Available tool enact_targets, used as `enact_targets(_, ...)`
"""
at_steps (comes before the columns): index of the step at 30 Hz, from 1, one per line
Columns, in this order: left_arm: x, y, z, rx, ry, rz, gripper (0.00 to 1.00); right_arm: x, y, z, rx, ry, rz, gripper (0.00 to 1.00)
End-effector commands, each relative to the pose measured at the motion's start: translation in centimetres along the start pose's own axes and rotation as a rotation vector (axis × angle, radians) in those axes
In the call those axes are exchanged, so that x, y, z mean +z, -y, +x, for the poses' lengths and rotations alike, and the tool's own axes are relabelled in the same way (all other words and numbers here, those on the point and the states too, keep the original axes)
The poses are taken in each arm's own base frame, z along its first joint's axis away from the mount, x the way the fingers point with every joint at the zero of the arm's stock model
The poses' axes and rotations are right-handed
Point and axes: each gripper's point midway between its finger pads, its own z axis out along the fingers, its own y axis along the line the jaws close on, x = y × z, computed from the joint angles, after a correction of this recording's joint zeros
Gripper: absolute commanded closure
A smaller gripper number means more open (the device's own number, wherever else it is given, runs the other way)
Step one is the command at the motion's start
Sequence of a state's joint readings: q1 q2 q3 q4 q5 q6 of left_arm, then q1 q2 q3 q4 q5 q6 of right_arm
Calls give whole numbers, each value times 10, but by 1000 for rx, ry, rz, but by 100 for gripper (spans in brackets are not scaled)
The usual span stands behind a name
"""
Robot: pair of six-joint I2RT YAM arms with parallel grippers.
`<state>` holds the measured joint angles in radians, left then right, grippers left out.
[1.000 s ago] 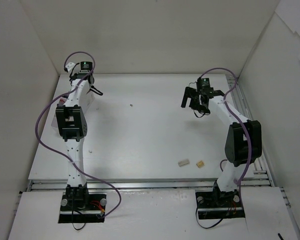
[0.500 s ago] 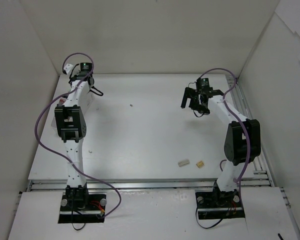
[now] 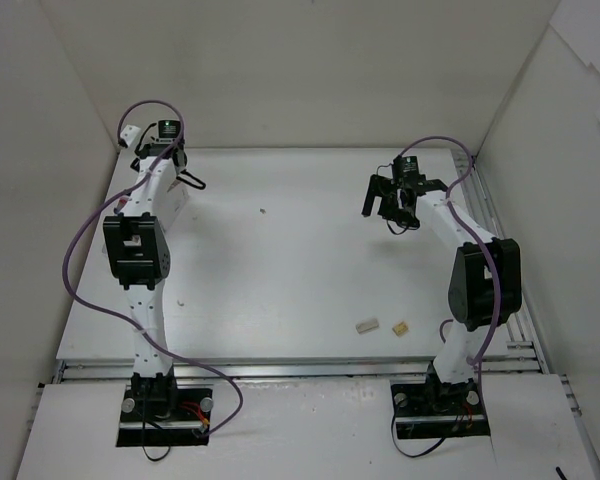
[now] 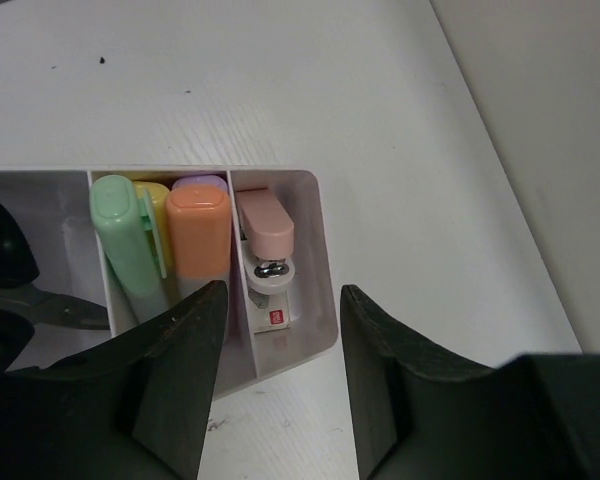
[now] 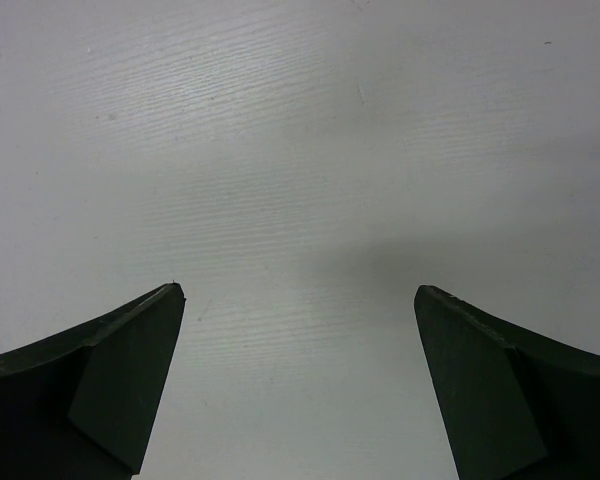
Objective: Sort the stationery into containers
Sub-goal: Place the stapler in the storage box, then pick up the stationery from the center of the board.
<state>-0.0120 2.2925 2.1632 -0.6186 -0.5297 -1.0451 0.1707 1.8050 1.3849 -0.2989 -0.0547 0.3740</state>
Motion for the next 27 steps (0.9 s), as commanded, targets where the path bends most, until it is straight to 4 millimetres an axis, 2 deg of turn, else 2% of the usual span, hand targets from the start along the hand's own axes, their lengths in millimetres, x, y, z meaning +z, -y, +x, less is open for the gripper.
enact_targets(1, -33, -2, -36, -64, 57, -3, 56, -14, 0, -20, 9, 67, 8, 2)
enact_targets(6, -34, 7, -37, -36, 48, 44, 56, -15, 0, -21, 7, 69, 3, 2)
enact_targets(10, -40, 28, -36, 13, 41, 140, 56, -13, -3, -21, 1, 64, -7, 2)
enact_targets(14, -42, 39, -38, 55, 41, 194, 50, -11, -6, -18, -3, 50, -21, 2)
enact_targets(17, -46, 52, -36, 102, 43, 239, 43, -10, -8, -21, -7, 53, -26, 2)
enact_targets(18, -48, 55, -40, 125, 53, 255, 37, -9, -7, -21, -11, 52, -26, 2)
enact_targets(20, -59, 67, -37, 166, 66, 296, 32, -9, -8, -22, -16, 53, -27, 2)
enact_targets(21, -63, 68, -43, 186, 86, 305, 28, -10, -8, -24, -18, 59, -29, 2)
enact_targets(23, -81, 77, -43, 229, 110, 341, 21, -14, -8, -26, -23, 67, -29, 2)
enact_targets(27, -102, 83, -47, 319, 115, 409, 12, -21, -4, -25, -27, 81, -20, 2)
